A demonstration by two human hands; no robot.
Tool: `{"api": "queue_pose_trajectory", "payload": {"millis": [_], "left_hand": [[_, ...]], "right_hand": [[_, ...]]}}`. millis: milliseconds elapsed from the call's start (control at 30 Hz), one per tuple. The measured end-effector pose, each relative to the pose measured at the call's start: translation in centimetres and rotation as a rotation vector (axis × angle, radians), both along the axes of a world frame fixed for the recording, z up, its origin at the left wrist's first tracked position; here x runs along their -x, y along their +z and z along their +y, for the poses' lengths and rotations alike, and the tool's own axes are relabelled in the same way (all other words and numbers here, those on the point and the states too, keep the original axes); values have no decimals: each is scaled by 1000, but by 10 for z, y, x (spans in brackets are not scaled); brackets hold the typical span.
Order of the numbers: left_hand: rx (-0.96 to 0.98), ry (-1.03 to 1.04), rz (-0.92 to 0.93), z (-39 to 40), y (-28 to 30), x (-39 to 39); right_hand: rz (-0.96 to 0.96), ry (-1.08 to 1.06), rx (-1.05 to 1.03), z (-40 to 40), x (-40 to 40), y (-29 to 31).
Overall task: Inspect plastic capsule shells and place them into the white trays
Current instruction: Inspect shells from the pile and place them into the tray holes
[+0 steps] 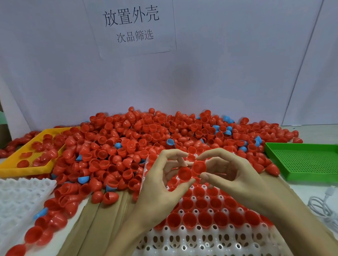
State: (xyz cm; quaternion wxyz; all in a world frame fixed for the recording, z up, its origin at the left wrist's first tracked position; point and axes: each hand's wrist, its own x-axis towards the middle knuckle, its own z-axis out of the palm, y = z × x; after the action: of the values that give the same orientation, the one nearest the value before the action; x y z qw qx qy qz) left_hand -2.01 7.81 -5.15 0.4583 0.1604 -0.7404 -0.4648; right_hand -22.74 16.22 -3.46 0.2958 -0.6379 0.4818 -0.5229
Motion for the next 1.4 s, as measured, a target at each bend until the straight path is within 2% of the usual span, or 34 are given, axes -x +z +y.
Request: {"api": "queue_pose_trajectory", "payload": {"millis": [167,333,500,667,800,933,1200,1333,1400], "left_hand": [[-125,-30,96,2,6,0],[-162,-9,110,3,8,0],[31,65,50,4,9,-2],[198,129,-5,13,4,2],[282,176,-39,16,2,4],[221,162,-52,14,4,3],[71,68,-130,-5,11,-14],[47,95,-157,-13,7,-17],[67,114,-128,-14,7,-18]], "right_hand": [[-19,-42,11,1,-1,0],[-30,-47,21,1,-2,-1],[-23,-44,0,0,-5,-3],[162,-56,-9,0,-9,-7],[180,6,-17,2,-15,-10],[212,-23,-3,1,-13,-11],[129,-137,51,0,-12,-8],[339,-228,117,-1,-25,-11],[360,-332,157,-1,-31,-11]]}}
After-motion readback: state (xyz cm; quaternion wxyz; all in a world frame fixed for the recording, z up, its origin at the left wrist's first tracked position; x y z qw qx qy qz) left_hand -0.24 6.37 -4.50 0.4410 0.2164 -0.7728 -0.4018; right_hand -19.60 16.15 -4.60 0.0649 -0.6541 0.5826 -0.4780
